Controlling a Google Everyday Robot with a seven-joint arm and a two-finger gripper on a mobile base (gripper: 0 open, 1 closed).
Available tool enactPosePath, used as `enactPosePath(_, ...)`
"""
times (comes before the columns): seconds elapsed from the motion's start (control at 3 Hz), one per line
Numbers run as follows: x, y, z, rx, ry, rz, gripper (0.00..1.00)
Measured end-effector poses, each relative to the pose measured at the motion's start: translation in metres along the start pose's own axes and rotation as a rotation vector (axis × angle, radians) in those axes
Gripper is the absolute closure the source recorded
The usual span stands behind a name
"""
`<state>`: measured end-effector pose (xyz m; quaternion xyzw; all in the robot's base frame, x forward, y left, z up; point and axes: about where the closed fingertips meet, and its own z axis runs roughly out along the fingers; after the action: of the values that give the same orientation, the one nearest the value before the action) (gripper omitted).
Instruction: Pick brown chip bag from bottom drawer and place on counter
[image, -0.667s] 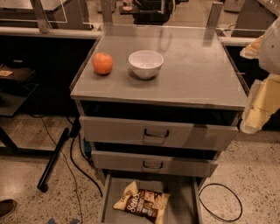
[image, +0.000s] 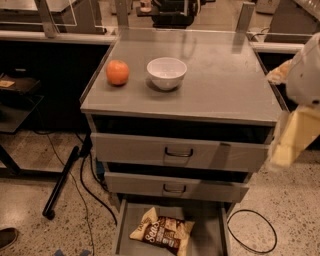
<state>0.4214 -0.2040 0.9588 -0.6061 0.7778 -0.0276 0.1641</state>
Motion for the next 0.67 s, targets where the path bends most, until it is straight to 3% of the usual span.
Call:
enactPosePath(0.33, -0.007, 0.040, 0.048, -0.071, -0.048, 0.019, 0.00)
enactPosePath(0.67, -0.002, 0.051, 0.062, -0.098, -0.036, 0.023, 0.00)
